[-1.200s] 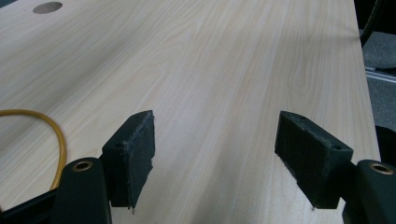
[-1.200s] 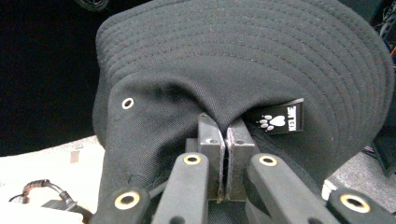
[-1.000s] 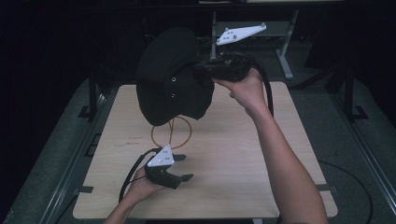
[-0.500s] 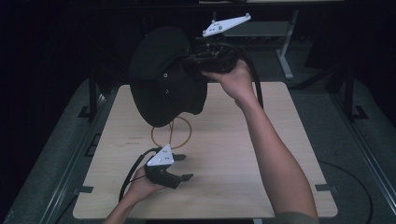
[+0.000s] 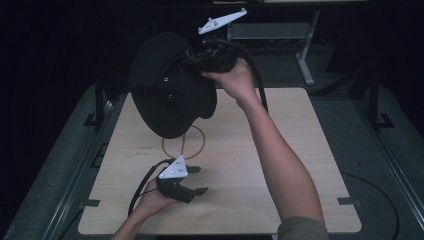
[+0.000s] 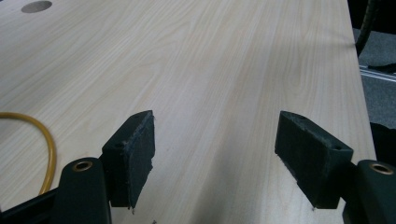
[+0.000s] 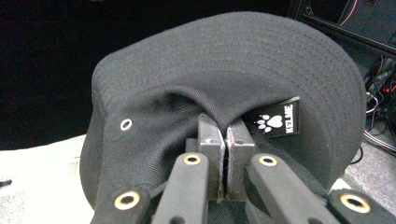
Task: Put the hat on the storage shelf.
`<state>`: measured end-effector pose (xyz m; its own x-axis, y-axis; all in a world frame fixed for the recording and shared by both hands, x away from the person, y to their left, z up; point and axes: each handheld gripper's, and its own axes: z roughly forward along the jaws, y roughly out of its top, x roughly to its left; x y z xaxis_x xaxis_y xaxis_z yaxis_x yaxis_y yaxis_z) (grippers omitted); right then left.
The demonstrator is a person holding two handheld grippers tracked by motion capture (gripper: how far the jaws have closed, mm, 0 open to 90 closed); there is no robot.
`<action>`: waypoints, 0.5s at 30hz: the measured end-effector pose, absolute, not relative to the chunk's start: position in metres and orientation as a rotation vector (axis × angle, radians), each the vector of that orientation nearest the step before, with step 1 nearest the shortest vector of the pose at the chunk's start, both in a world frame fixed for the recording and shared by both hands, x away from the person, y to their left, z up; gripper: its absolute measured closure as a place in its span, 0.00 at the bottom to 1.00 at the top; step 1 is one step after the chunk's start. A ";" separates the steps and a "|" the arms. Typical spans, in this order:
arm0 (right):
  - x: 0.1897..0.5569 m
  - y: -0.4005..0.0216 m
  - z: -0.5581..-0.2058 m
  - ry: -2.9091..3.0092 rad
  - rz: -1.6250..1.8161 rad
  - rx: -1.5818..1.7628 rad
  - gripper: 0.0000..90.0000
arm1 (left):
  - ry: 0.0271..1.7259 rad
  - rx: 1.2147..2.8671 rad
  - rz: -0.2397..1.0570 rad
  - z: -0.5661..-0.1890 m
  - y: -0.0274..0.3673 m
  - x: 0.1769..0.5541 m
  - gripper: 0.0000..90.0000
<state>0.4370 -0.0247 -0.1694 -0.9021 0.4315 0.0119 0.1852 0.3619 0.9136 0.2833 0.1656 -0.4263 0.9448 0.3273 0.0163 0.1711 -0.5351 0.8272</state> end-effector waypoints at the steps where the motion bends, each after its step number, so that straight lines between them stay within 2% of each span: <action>1: 0.439 -0.018 -0.169 2.402 1.559 0.551 0.97 | 0.355 2.142 0.205 -0.427 0.165 0.283 0.31; 15: 0.455 0.014 -0.177 2.449 1.533 0.563 0.97 | 0.324 2.151 0.182 -0.427 0.158 0.281 0.31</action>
